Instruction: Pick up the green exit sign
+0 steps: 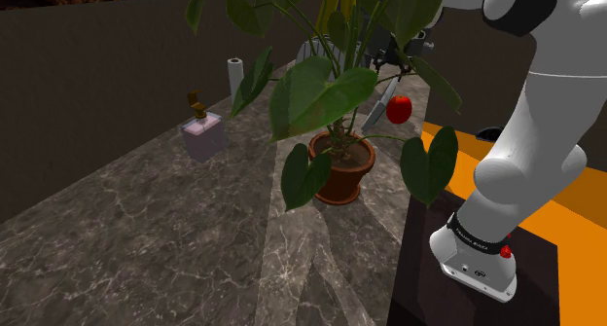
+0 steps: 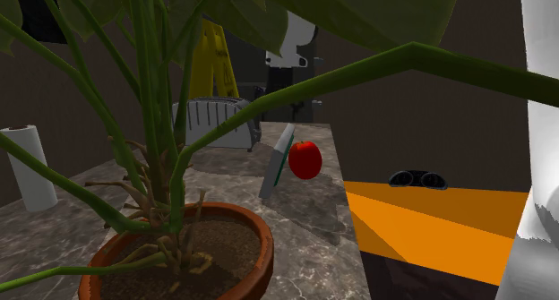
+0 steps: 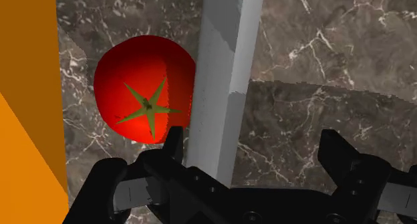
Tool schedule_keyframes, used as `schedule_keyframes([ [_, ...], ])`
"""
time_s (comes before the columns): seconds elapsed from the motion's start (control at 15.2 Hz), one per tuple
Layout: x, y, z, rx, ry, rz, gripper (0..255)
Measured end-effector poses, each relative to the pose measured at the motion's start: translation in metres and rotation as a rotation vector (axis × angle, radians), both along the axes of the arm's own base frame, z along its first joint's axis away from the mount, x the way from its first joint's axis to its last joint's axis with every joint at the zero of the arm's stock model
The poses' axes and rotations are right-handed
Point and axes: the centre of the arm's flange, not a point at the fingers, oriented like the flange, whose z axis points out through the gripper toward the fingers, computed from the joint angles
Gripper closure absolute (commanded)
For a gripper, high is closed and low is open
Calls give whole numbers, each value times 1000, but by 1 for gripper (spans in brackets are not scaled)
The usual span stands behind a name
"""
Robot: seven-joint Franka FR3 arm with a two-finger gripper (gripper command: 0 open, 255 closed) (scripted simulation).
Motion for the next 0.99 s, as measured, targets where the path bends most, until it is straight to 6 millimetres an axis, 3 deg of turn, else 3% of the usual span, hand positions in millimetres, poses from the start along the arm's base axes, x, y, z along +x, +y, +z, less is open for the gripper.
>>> schedule_keyframes([
  [0.2,-12,-27,-20,11,12,-85,0],
  [0.73,-18,-30,-60,13,14,-102,0],
  [0.79,-17,-30,-60,13,14,-102,255],
  [0.99,-17,-31,-61,13,14,-102,255],
])
